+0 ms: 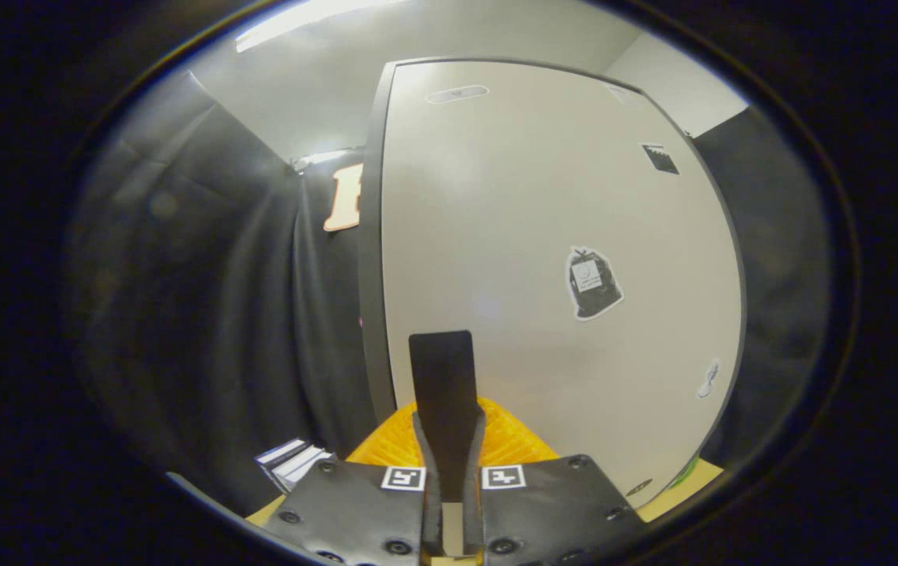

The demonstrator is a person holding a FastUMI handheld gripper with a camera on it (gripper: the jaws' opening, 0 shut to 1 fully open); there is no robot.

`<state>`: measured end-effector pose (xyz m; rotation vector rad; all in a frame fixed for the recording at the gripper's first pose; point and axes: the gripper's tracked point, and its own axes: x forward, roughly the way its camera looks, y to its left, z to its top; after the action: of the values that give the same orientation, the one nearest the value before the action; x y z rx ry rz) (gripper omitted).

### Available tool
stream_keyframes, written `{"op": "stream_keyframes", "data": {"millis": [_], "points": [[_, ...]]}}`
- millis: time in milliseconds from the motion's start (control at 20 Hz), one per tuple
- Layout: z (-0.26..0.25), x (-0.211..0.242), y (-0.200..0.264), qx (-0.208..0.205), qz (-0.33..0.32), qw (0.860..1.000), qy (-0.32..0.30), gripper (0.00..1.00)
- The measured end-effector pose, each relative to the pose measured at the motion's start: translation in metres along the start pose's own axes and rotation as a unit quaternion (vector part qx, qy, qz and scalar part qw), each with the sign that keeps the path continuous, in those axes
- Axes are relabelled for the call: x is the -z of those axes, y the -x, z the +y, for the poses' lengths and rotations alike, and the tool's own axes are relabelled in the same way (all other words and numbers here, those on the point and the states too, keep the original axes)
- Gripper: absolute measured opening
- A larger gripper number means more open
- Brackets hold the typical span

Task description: Open the shoe cabinet door, grab the shoes and put them into the shoe cabinet, then close the shoe cabinet door.

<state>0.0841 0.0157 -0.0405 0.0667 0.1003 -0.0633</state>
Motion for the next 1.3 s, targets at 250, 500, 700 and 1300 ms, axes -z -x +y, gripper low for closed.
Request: {"op": "stream_keyframes", "data": {"millis": [250, 500, 700, 1300], "points": [[-0.001, -0.002, 0.012, 0.009, -0.001, 1.0, 0.005, 0.11], [-0.007, -0.003, 0.032, 0.02, -0.006, 1.0, 0.013, 0.11], [-0.01, -0.005, 0.043, 0.029, -0.008, 0.999, 0.014, 0.11], [-0.024, -0.01, 0.077, 0.028, -0.016, 0.999, 0.024, 0.11]]}}
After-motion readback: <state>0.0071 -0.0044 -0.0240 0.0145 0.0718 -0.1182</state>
